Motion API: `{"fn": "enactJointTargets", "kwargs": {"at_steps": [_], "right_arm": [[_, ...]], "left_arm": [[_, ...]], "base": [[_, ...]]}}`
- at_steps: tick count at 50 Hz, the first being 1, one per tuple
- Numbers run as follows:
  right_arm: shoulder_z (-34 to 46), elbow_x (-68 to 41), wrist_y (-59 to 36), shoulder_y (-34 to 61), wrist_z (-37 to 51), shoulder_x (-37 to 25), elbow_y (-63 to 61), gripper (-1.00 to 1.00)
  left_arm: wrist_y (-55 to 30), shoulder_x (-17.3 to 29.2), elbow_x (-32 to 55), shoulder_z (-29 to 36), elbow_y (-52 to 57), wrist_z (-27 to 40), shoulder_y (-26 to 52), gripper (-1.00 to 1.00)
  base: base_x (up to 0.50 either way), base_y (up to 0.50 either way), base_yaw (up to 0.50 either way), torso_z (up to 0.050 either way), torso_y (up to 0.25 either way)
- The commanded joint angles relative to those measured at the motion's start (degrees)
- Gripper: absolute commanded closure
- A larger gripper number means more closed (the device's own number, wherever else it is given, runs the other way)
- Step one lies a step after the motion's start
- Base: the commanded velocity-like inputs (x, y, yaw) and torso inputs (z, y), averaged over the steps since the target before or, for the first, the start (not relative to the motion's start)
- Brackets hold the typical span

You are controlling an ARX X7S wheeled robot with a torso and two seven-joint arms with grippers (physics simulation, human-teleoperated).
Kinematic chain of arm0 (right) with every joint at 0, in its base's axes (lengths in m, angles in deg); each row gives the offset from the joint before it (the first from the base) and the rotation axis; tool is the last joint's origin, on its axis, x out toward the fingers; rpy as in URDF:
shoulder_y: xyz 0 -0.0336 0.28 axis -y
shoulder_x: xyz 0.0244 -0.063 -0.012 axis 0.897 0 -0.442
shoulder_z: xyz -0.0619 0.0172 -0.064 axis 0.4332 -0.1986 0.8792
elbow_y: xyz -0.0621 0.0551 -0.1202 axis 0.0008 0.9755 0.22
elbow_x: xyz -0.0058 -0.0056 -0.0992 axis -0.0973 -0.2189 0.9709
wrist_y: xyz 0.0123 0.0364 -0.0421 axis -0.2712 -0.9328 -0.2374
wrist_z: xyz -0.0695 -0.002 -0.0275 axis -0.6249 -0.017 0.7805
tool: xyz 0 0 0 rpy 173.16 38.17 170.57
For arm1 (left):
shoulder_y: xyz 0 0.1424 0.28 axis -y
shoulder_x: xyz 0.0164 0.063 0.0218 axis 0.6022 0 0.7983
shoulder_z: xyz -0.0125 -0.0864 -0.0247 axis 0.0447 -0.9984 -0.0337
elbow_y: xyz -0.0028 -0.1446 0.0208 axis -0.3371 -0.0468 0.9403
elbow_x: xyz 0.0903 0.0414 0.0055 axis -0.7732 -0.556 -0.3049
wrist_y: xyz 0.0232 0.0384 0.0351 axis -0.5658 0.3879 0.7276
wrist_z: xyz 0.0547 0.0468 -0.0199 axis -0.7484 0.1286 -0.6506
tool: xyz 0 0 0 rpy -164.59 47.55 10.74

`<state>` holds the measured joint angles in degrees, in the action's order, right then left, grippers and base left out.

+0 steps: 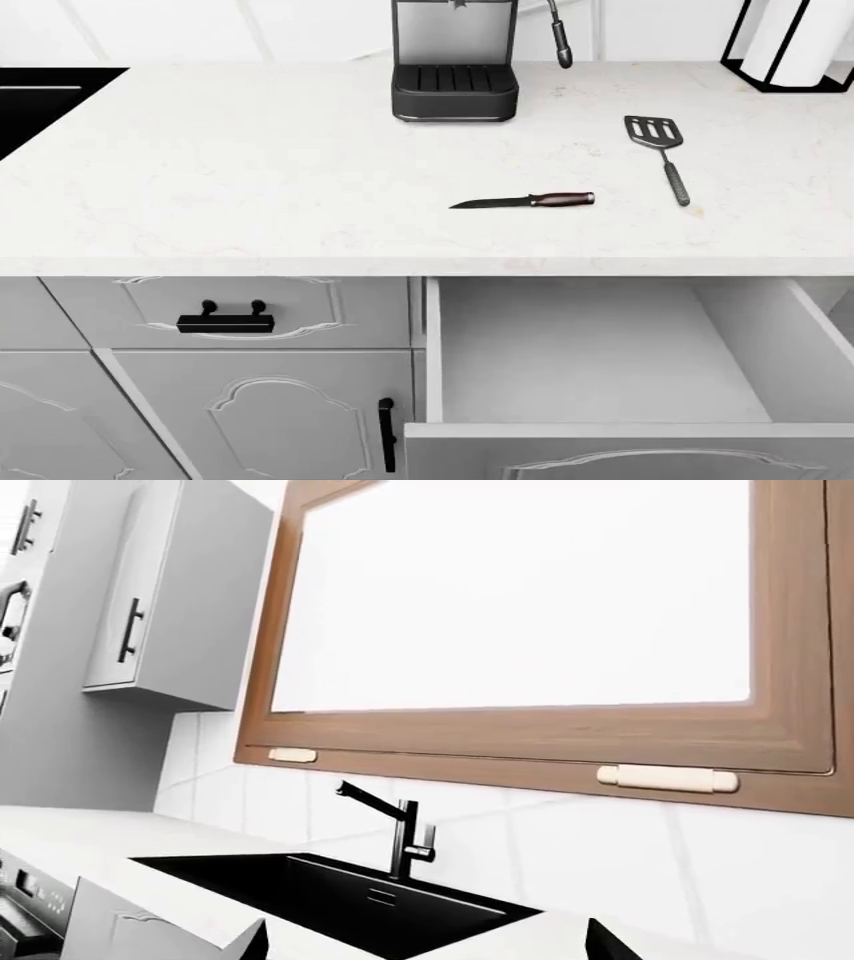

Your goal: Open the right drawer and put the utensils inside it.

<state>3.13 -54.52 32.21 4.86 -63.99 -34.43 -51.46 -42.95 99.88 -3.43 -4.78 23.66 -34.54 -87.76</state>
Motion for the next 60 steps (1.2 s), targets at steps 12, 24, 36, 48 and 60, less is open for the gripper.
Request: {"fn": "enactJointTargets", "kwargs": {"at_steps": [12,24,36,48,60], "right_arm": [[-4.0,-0.1,-0.1,-5.6,8.5,-10.8,-31.7,-1.00],[-6.1,-1.6,-1.0,-5.4,14.9,-15.4,-49.6,-1.00],[-7.2,2.8,0.9,-5.3,13.6,-15.9,-54.0,-1.00],[-10.3,2.5,-0.5,4.1,23.7,-18.1,-58.3,-1.00],[0.2,-28.9,-10.8,48.3,60.4,-23.7,-56.6,-1.00]], "left_arm": [[1.9,-0.3,1.4,-1.1,-1.0,-0.2,-1.1,-1.00],[2.0,-0.2,1.2,-1.0,-1.4,0.0,-1.2,-1.00],[2.0,0.0,0.8,-0.4,-1.8,0.1,-0.9,-1.00],[2.0,0.1,0.5,0.1,-2.1,0.2,-0.8,-1.00],[2.2,0.2,0.3,0.5,-2.5,0.1,-0.7,-1.00]], "base": [[0.00,0.00,0.00,0.000,0.000],[0.00,0.00,0.00,0.000,0.000],[0.00,0.00,0.00,0.000,0.000],[0.00,0.00,0.00,0.000,0.000],[0.00,0.00,0.00,0.000,0.000]]}}
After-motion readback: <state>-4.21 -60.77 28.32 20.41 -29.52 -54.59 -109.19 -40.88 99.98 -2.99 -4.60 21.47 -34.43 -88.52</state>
